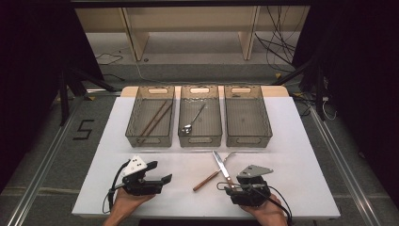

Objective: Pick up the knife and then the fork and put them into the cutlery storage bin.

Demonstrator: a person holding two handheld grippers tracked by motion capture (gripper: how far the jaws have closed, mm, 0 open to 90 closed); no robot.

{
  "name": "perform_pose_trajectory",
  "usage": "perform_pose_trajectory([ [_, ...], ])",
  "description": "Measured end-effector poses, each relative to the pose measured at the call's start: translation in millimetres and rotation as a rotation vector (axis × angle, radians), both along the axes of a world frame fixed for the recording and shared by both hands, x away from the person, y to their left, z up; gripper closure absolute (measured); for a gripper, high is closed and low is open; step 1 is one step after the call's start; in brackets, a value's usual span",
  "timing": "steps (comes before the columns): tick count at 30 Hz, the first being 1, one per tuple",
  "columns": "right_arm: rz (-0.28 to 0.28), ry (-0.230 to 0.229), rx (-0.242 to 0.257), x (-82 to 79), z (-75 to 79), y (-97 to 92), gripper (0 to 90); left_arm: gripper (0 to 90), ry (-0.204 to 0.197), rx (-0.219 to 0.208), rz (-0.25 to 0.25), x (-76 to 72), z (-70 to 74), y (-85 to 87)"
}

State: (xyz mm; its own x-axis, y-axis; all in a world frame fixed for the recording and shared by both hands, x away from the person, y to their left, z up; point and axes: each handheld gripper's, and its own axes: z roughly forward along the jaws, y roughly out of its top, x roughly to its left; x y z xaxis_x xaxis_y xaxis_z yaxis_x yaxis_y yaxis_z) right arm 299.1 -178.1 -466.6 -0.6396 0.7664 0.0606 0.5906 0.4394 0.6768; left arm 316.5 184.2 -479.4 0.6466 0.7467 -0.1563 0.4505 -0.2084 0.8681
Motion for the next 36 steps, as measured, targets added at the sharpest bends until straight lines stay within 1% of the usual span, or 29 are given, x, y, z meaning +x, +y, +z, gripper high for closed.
perform_pose_trajectory([
  [2, -0.024, 0.012, -0.024, 1.9, -2.5, 0.6, 37.9, 21.1, 0.0, 0.0, 0.0, -0.1, 0.0, 0.1],
  [4, -0.035, 0.03, -0.031, 3.3, -4.5, 1.4, 38.3, 21.0, -0.001, -0.002, -0.002, -0.2, 0.1, 0.0],
  [7, -0.049, 0.045, -0.034, 5.7, -6.7, 2.0, 38.8, 21.0, -0.001, -0.001, -0.003, -0.1, -0.1, -0.4],
  [15, -0.05, 0.086, -0.058, 9.7, -14.2, 9.1, 49.4, 20.8, 0.001, 0.001, -0.002, 0.0, -0.5, -0.4],
  [21, -0.056, 0.064, -0.114, 9.7, -15.7, 14.2, 59.4, 20.6, 0.002, 0.0, -0.002, 0.0, -0.5, -0.4],
  [25, -0.056, 0.049, -0.134, 9.3, -15.7, 15.0, 63.6, 20.5, 0.001, 0.002, -0.001, -0.1, -0.6, -0.8],
  [30, -0.053, 0.044, -0.13, 10.0, -16.2, 14.7, 68.1, 20.5, 0.001, 0.008, -0.003, 0.0, -0.9, -1.1],
  [33, -0.055, 0.046, -0.123, 11.0, -16.2, 13.7, 71.5, 20.4, 0.0, 0.007, -0.002, -0.1, -1.2, -1.3],
  [36, -0.061, 0.054, -0.11, 12.0, -16.3, 11.9, 73.0, 20.4, 0.0, 0.008, -0.002, -0.1, -1.2, -1.5],
])
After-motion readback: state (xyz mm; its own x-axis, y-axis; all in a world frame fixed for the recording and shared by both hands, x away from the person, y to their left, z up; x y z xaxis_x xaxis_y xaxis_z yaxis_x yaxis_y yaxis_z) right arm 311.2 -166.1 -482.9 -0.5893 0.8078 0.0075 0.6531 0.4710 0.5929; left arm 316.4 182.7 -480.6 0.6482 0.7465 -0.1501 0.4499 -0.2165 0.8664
